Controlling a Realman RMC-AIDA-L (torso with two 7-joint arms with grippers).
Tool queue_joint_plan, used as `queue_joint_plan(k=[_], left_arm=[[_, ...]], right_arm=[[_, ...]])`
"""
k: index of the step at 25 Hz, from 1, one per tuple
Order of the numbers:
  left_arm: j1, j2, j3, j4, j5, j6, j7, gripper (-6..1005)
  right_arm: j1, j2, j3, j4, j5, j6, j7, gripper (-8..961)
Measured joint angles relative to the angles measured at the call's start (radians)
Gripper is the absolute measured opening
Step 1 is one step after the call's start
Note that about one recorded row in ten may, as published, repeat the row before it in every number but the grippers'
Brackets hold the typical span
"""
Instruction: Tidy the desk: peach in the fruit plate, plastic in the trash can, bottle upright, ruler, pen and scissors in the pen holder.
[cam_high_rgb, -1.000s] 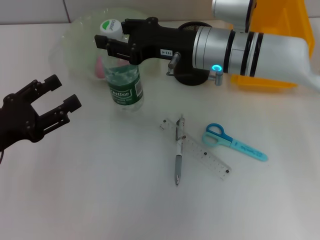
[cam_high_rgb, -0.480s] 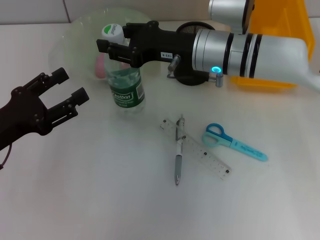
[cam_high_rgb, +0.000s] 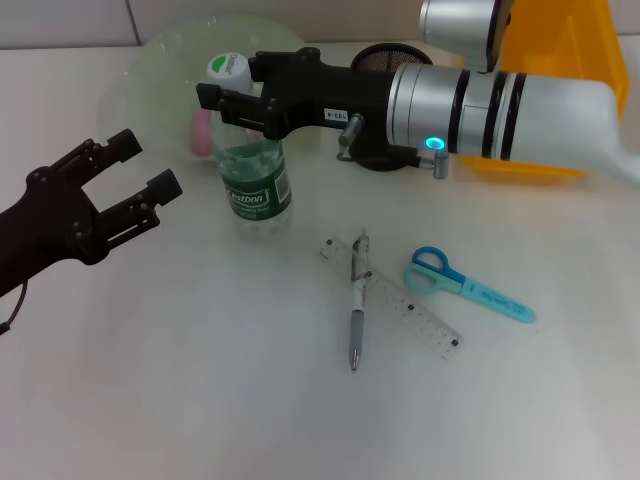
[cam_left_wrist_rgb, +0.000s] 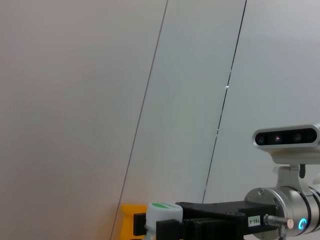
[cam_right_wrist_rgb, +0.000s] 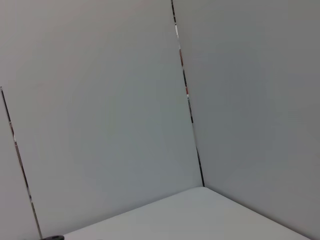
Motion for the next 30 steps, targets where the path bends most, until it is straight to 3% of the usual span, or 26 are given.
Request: queue_joint_plan(k=[11,14,19,23,28,29,30], left_arm=[[-0.003,0.0,0.0,0.0,0.0,-0.002,0.007,799],[-0.002,0.0,0.0,-0.001,0.0,-0.002,0.007,799],[0.0,0.0,0.0,-0.001,0.0,-0.002,0.007,798],[0.002,0.0,0.0,-0.001,0.0,0.0,0.007,798],[0.0,0.0,0.0,-0.001,0.0,0.006,0.006,798],[-0.002,0.0,0.0,-0.001,0.0,0.005,0.007,798],[-0.002,0.0,0.0,-0.001,0.0,0.005,0.007,798]], right_arm=[[-0.019,0.0,0.0,0.0,0.0,-0.011,0.025,476],[-0.023,0.0,0.0,0.0,0.0,-0.015,0.025,582],[-0.058,0.0,-0.001,-0.039,0.0,-0.091,0.066,581],[-0.117,-0.001,-0.034,-0.154,-0.012,-0.179,0.157,580],[-0.26,-0.006,-0.13,-0.438,-0.011,-0.273,0.334,579],[-0.321,-0.009,-0.147,-0.559,-0.012,-0.314,0.407,579],[-0.321,-0.009,-0.147,-0.559,-0.012,-0.314,0.407,579]])
